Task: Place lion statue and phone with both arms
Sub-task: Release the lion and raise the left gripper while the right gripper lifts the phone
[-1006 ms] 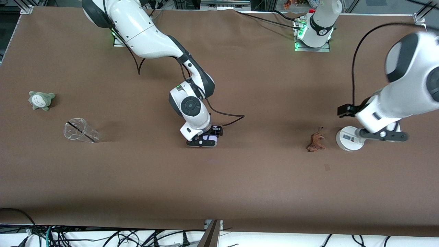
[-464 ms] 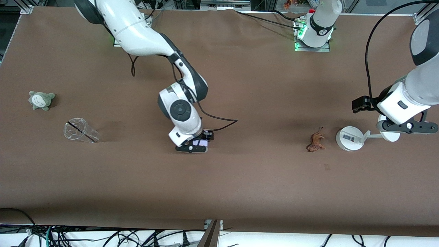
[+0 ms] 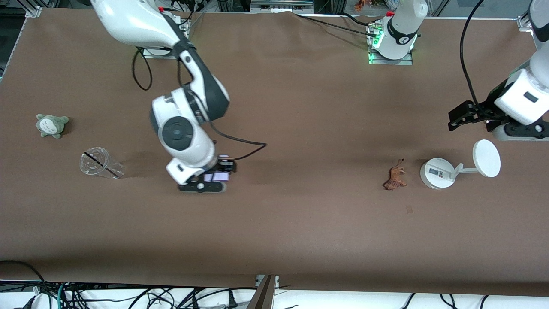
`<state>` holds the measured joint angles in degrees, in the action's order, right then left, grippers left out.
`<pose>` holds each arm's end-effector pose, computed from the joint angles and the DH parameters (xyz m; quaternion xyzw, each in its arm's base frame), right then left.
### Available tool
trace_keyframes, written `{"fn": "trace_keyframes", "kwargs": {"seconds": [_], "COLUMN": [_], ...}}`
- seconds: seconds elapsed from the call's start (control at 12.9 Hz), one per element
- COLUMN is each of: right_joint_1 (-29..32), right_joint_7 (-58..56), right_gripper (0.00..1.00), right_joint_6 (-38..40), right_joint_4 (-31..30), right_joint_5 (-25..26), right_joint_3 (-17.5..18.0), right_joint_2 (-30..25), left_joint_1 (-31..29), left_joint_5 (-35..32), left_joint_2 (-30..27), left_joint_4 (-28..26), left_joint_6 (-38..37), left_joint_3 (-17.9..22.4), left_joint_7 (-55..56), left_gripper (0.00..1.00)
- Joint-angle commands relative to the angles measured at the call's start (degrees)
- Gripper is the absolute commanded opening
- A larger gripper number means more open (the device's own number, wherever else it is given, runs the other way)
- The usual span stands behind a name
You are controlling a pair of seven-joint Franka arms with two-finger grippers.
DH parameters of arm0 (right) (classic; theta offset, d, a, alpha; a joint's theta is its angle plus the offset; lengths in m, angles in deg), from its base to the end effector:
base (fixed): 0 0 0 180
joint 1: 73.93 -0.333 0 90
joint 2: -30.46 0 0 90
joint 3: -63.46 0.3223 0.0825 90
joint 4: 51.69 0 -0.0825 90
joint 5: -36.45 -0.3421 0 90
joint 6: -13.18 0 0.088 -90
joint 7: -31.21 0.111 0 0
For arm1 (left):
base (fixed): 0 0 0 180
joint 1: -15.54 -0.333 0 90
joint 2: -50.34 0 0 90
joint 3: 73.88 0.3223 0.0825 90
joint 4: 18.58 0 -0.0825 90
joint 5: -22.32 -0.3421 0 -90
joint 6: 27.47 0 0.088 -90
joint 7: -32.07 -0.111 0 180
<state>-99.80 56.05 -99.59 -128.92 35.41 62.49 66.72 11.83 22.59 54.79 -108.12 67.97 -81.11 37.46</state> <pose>0.6246 0.2942 0.3713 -1.0000 0.0014 0.0071 0.0004 0.5440 -0.0311 0.5980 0.9997 0.0168 0.0124 0.0082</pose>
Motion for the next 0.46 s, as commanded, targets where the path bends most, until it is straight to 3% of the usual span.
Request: {"fn": "trace_keyframes", "kwargs": {"seconds": [0.0, 0.39], "right_joint_1": [2.5, 2.8], "right_joint_7": [-3.9, -17.2], "right_gripper": [0.42, 0.42], "right_joint_6": [0.0, -6.1], "right_joint_4": [-9.8, -19.2], "right_joint_5": [0.1, -2.1], "right_joint_3": [-1.0, -9.4], "right_joint_2": [-7.8, -9.7], "left_joint_1": [1.1, 1.2], "left_joint_5": [0.4, -2.3], "left_joint_2": [-7.2, -7.0], "left_joint_4": [-10.4, -9.9], "left_joint_6": [5.5, 4.2], "left_joint_3": [1.2, -0.1], "left_joint_7": [0.0, 0.2], "left_gripper": [1.00, 1.00]}}
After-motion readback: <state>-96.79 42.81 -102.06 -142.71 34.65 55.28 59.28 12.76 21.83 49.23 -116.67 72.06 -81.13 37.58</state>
